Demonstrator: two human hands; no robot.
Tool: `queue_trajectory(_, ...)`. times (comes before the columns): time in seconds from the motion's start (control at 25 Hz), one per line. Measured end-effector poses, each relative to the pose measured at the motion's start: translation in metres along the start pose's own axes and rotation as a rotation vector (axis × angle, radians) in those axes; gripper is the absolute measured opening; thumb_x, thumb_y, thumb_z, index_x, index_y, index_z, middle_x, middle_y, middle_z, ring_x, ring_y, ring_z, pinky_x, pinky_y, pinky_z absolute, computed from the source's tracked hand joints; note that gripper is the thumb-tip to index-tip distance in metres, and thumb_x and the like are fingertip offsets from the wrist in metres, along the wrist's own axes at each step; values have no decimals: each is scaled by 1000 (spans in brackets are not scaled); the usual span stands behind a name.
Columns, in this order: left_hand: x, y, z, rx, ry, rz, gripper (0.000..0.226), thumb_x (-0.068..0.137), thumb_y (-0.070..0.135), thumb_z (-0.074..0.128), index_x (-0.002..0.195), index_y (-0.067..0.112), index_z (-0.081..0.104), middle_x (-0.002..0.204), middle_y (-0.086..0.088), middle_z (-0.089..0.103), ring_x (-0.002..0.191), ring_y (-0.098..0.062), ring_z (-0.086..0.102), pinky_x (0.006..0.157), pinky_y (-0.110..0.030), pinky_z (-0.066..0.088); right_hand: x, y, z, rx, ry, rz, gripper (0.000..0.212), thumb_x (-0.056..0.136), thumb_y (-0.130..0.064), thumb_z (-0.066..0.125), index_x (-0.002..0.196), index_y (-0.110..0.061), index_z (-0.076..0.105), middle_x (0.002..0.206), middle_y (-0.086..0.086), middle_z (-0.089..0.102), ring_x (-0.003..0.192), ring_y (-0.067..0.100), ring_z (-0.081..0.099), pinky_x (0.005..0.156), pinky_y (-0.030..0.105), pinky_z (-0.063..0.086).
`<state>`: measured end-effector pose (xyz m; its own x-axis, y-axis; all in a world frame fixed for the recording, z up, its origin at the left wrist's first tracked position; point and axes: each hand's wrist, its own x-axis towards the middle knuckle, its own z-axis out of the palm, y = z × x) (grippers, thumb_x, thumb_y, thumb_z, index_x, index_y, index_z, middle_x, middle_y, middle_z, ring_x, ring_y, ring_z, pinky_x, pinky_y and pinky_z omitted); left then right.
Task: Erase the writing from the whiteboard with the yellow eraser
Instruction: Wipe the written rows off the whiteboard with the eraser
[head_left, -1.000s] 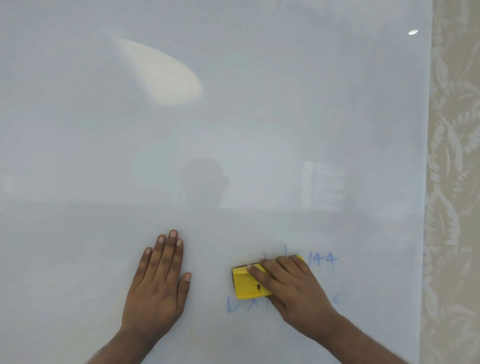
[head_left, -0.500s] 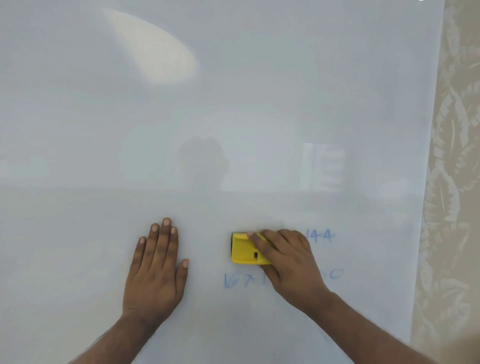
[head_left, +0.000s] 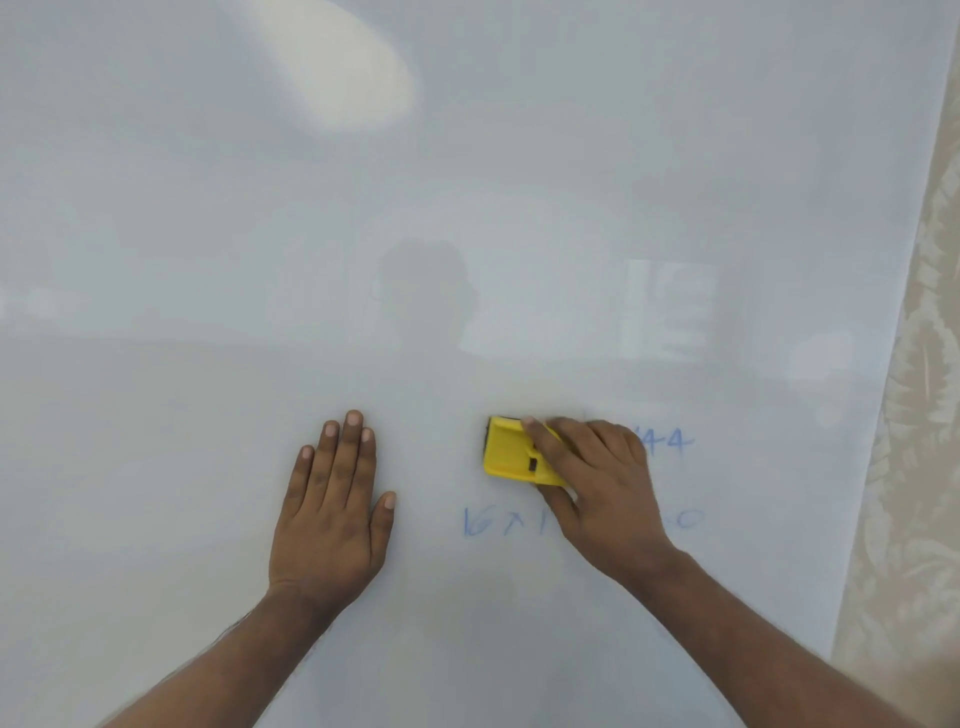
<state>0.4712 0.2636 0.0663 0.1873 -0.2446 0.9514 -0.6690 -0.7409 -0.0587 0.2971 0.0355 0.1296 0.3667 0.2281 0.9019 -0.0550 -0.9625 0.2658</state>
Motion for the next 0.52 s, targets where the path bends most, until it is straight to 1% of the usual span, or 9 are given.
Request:
queue_trajectory(0.08, -1, -1, 1, -2, 13, 7, 67, 100, 35, 32, 156, 1, 19, 166, -14, 19, 158, -23, 2, 128, -42, 6, 1, -18, 11, 12, -26, -48, 63, 83, -23, 67, 142, -25, 44, 122, 1, 59, 99, 27, 51, 86, 40, 37)
queue_trajectory(0.2, -4, -2, 2, 3, 13, 12, 68, 100, 36, 32, 157, 2, 18, 167, -13, 17, 158, -23, 3, 128, -42, 5, -26, -35, 25, -30, -122, -194, 60, 86, -23, 63, 143, -25, 43, 122, 0, 59, 97, 27, 53, 88, 41, 38)
queue_trajectory(0.36, -7, -3, 4, 18, 7, 22, 68, 100, 37, 30, 157, 1, 19, 166, -13, 18, 158, -23, 2, 128, -42, 5, -61, -17, 21, -124, -197, -355, 58, 86, -18, 62, 141, -26, 45, 122, -2, 61, 95, 25, 58, 90, 38, 41)
queue_trajectory(0.44, -8, -3, 5, 17, 5, 21, 68, 100, 37, 31, 157, 1, 19, 166, -13, 17, 158, -23, 2, 128, -42, 6, -58, -4, 13, -130, -184, -356, 59, 86, -18, 63, 141, -26, 45, 121, -2, 61, 95, 26, 58, 89, 38, 42)
queue_trajectory(0.52, -9, -2, 5, 9, 4, 19, 68, 100, 36, 31, 157, 1, 19, 166, -13, 17, 158, -23, 2, 128, -42, 6, -44, 3, 7, -95, -144, -265, 59, 87, -19, 62, 142, -26, 44, 121, -1, 60, 96, 27, 56, 88, 39, 40)
